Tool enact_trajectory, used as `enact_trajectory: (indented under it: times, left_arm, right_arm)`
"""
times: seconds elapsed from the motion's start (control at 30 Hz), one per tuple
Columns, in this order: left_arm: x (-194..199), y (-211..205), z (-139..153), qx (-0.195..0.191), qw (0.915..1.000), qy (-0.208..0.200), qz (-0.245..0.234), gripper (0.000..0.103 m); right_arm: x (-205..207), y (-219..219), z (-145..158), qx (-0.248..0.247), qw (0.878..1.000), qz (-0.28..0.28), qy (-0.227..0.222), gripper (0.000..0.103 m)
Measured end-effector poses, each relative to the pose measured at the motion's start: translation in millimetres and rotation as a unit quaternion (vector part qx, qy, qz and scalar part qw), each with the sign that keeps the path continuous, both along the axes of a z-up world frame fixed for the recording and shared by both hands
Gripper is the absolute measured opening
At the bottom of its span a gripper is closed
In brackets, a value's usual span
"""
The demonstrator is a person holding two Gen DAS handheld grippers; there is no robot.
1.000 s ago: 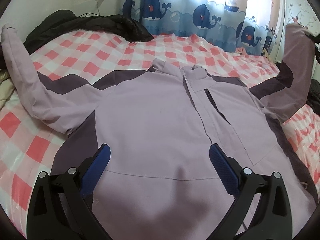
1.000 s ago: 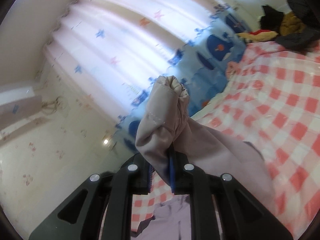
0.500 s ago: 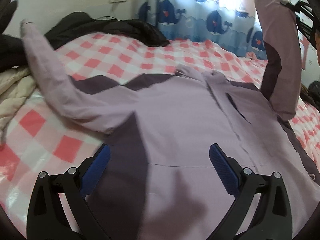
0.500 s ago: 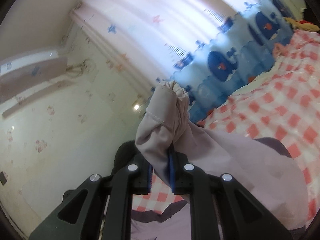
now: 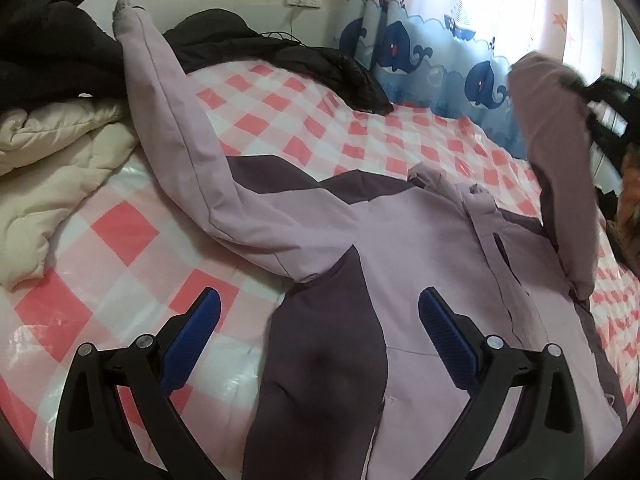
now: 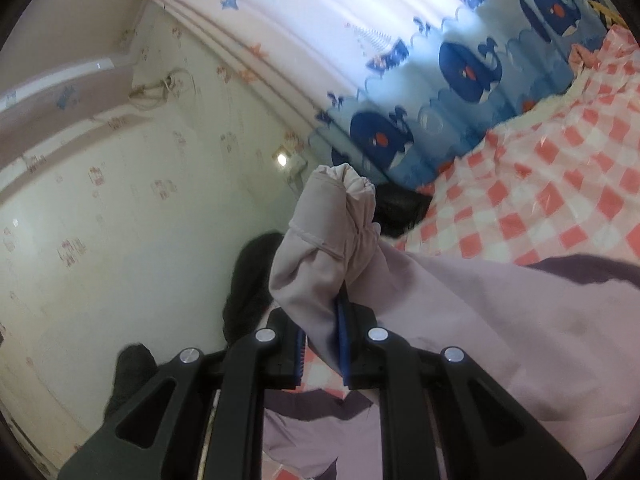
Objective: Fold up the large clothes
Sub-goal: 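Lay the held sleeve across the jacket front and open the right tool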
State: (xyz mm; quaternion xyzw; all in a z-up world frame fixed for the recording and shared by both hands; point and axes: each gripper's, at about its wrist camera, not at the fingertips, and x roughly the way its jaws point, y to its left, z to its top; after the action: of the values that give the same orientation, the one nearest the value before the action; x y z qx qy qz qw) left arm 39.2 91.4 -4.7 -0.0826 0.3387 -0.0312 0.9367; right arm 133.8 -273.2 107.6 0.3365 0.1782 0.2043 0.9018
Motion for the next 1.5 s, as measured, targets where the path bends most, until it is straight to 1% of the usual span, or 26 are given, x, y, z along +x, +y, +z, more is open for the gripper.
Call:
enact_trajectory:
  times: [0.13,0.27,0.43,0.5,0.6,0.73,0.77,0.8,0.87,0.93,0.97,1.0,1.03,1.07,1.1,1.13,1.17,1.2,1.23,1.27,1.3,1.37,1.4,1.43,1.47,1.5]
  left_arm:
    - [1.3,5.2,0.8,-0.006,1.0000,0.004,0.004,0.095]
    - [5.0,13.3,-1.2,-0.022,0.9996,0.014,0.012,0.095]
    - [8.1,16.9,-3.1,-0.031,0.9992,0.021,0.017,0.095]
    - [9.2,17.3,-4.2,-0.030,0.9991,0.024,0.018,0.095]
    - [10.6,18.4,-6.2,-0.038,0.9986,0.031,0.019,0.095]
    - [11.9,18.8,-8.8,-0.040,0.9983,0.037,0.020,0.095]
    - [12.5,19.3,-9.5,-0.041,0.9982,0.039,0.020,0.095]
    - [12.4,19.6,-10.0,-0.043,0.9981,0.040,0.021,0.095]
    - [13.8,20.7,-11.1,-0.049,0.9975,0.045,0.022,0.095]
    - [14.8,22.7,-11.9,-0.055,0.9970,0.049,0.024,0.095]
    - [15.1,24.1,-12.2,-0.058,0.9967,0.050,0.026,0.095]
    - [15.8,25.3,-12.6,-0.060,0.9965,0.051,0.027,0.095]
    - [16.3,25.8,-13.1,-0.061,0.9963,0.053,0.027,0.095]
    - [17.1,26.6,-13.7,-0.063,0.9961,0.056,0.028,0.095]
    - [17.3,27.6,-14.1,-0.065,0.9958,0.057,0.029,0.095]
    - [17.5,28.8,-14.0,-0.067,0.9956,0.057,0.031,0.095]
    - [17.6,30.5,-13.3,-0.070,0.9953,0.057,0.034,0.095]
    - [17.5,31.1,-12.9,-0.071,0.9952,0.056,0.035,0.095]
    - [17.3,31.9,-12.5,-0.072,0.9952,0.055,0.037,0.095]
    - [17.3,32.8,-12.6,-0.073,0.9950,0.055,0.040,0.095]
    - [17.5,33.1,-13.1,-0.074,0.9949,0.056,0.041,0.095]
    - [19.3,32.6,-15.1,-0.076,0.9944,0.061,0.040,0.095]
    - [19.8,32.5,-16.1,-0.078,0.9942,0.063,0.039,0.095]
    - [20.8,31.3,-17.2,-0.079,0.9941,0.064,0.037,0.095]
    - [20.9,30.2,-17.7,-0.076,0.9943,0.065,0.035,0.095]
    - [21.3,29.0,-18.0,-0.072,0.9947,0.066,0.033,0.095]
  right_arm:
    - [17.1,33.5,-40.1,-0.011,0.999,0.016,0.036,0.014]
    - [27.4,63.7,-78.2,-0.024,0.997,0.033,0.070,0.014]
    - [33.0,95.6,-113.9,-0.058,0.992,0.058,0.099,0.014]
    - [33.2,110.1,-132.4,-0.089,0.986,0.075,0.117,0.014]
    - [34.5,120.2,-155.7,-0.118,0.979,0.085,0.140,0.014]
    - [41.9,129.4,-180.6,-0.135,0.970,0.108,0.171,0.017]
    - [45.7,136.2,-188.3,-0.149,0.962,0.124,0.195,0.017]
    - [47.3,139.8,-192.2,-0.159,0.956,0.130,0.208,0.018]
    - [44.4,145.4,-195.1,-0.181,0.949,0.137,0.217,0.021]
    - [40.9,144.3,-189.5,-0.174,0.948,0.147,0.221,0.029]
    - [40.4,145.6,-187.5,-0.171,0.947,0.156,0.223,0.056]
    - [37.6,156.1,-181.9,-0.186,0.940,0.182,0.219,0.082]
    - [36.1,164.8,-177.8,-0.211,0.933,0.193,0.216,0.085]
    - [31.7,182.2,-172.1,-0.262,0.917,0.212,0.211,0.085]
    - [28.7,190.8,-167.2,-0.284,0.910,0.222,0.205,0.085]
    - [23.7,195.6,-158.4,-0.289,0.913,0.223,0.183,0.085]
    - [18.8,193.5,-147.8,-0.277,0.924,0.212,0.155,0.085]
    - [15.7,183.9,-133.4,-0.243,0.944,0.188,0.123,0.085]
    - [16.5,176.7,-128.5,-0.226,0.953,0.166,0.116,0.086]
    - [21.4,165.2,-125.7,-0.204,0.964,0.124,0.120,0.090]
    - [26.2,160.4,-128.7,-0.193,0.966,0.107,0.132,0.091]
    - [46.6,157.0,-150.3,-0.183,0.961,0.091,0.186,0.091]
    - [63.6,162.6,-176.3,-0.186,0.948,0.101,0.239,0.091]
    - [75.3,168.8,-197.9,-0.196,0.933,0.114,0.280,0.092]
    - [81.5,173.5,-210.8,-0.210,0.925,0.120,0.294,0.096]
    - [82.4,177.3,-210.2,-0.223,0.924,0.120,0.286,0.097]
